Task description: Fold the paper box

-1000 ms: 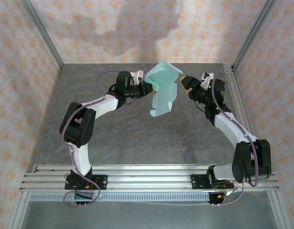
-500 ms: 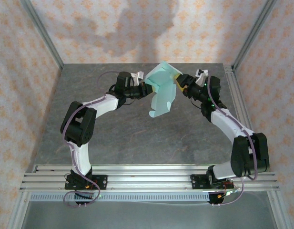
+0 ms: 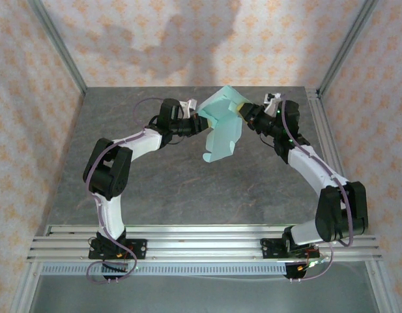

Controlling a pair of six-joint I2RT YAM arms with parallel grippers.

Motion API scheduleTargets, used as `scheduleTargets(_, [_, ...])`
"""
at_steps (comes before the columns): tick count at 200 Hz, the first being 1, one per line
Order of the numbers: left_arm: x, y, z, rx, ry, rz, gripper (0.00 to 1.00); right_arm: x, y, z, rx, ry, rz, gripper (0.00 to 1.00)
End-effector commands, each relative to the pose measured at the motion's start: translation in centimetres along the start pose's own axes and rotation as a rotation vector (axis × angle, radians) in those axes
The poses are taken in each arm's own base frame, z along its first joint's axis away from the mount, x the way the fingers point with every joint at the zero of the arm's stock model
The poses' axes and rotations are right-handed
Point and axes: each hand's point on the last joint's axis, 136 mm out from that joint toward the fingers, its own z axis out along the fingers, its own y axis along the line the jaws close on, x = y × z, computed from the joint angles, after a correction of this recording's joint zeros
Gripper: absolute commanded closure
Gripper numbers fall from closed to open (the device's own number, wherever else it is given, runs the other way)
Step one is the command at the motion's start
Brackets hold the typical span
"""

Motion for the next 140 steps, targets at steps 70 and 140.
scheduleTargets(70, [-0.1,0.1,0.3,-0.013,0.005,0.04,1.0,0.3,0.2,-0.6,0.058,0.018,-0.04,1.0])
scheduleTargets(140, [-0.3,0.1,0.5,-0.012,0.0,0.036,1.0,0.7,-0.3,-0.5,0.06,0.036,-0.046,0.85])
